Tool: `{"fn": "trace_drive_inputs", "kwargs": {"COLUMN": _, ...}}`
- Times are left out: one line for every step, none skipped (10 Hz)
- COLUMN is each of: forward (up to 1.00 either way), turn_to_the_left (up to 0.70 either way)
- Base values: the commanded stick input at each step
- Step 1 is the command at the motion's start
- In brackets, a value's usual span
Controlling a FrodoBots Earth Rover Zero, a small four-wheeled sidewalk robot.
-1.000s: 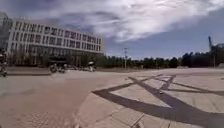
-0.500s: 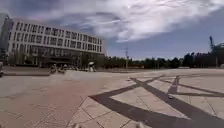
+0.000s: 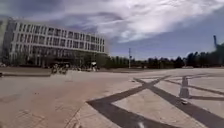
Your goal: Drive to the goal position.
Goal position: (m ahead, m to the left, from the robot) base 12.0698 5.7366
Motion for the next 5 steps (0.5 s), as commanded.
{"fn": "trace_drive_inputs", "kwargs": {"forward": 0.7, "turn_to_the_left": 0.14}}
{"fn": "trace_drive_inputs", "kwargs": {"forward": 0.7, "turn_to_the_left": 0.14}}
{"fn": "trace_drive_inputs", "kwargs": {"forward": 0.7, "turn_to_the_left": 0.07}}
{"fn": "trace_drive_inputs", "kwargs": {"forward": 0.7, "turn_to_the_left": 0.0}}
{"fn": "trace_drive_inputs", "kwargs": {"forward": 0.7, "turn_to_the_left": 0.0}}
